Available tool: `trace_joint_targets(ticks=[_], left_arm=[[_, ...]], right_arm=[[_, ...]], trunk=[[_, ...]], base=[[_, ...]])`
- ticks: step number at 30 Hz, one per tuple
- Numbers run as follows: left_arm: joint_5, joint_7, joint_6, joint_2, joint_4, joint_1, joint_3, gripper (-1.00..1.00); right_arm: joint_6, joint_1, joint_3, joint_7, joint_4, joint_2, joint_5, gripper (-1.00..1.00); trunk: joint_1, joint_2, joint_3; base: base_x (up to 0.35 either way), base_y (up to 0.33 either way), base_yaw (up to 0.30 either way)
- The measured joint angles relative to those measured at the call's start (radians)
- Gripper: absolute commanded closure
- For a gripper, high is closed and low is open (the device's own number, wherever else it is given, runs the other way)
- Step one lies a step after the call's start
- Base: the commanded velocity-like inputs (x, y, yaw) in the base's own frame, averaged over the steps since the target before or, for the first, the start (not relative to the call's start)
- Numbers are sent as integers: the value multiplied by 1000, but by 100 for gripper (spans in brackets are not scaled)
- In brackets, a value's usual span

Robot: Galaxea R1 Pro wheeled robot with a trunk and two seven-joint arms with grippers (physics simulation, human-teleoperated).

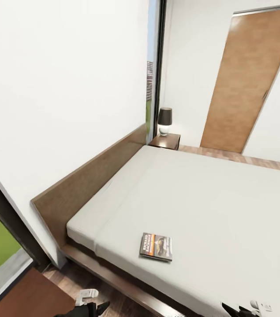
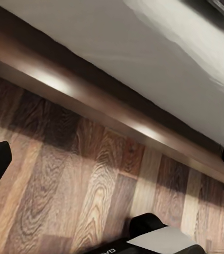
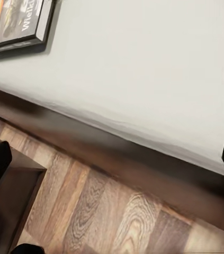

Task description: In the bedroom, move the book from the bed onto either nightstand, and place the two sandals side by side next to the bed.

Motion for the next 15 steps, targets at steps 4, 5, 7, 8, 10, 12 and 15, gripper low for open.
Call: trace_joint_targets(ticks=[4, 5, 7, 8, 10, 12, 15], left_arm=[[0, 0, 0, 0, 0, 0, 0, -100], [0, 0, 0, 1, 0, 0, 0, -100], [0, 0, 0, 0, 0, 0, 0, -100], [0, 0, 0, 0, 0, 0, 0, -100], [0, 0, 0, 0, 0, 0, 0, -100], [0, 0, 0, 0, 0, 0, 0, -100], [0, 0, 0, 0, 0, 0, 0, -100]], right_arm=[[0, 1, 1, 0, 0, 0, 0, -100], [0, 0, 1, 0, 0, 0, 0, -100], [0, 0, 0, 0, 0, 0, 0, -100], [0, 0, 1, 0, 0, 0, 0, -100], [0, 0, 0, 0, 0, 0, 0, -100], [0, 0, 0, 0, 0, 0, 0, -100], [0, 0, 1, 0, 0, 0, 0, -100]], trunk=[[0, 0, 0], [0, 0, 0], [0, 0, 0], [0, 0, 0], [0, 0, 0], [0, 0, 0], [0, 0, 0]], base=[[0, 0, -283], [0, 0, -282], [0, 0, -282], [0, 0, -282], [0, 0, -283], [0, 0, -283], [0, 0, -283]])
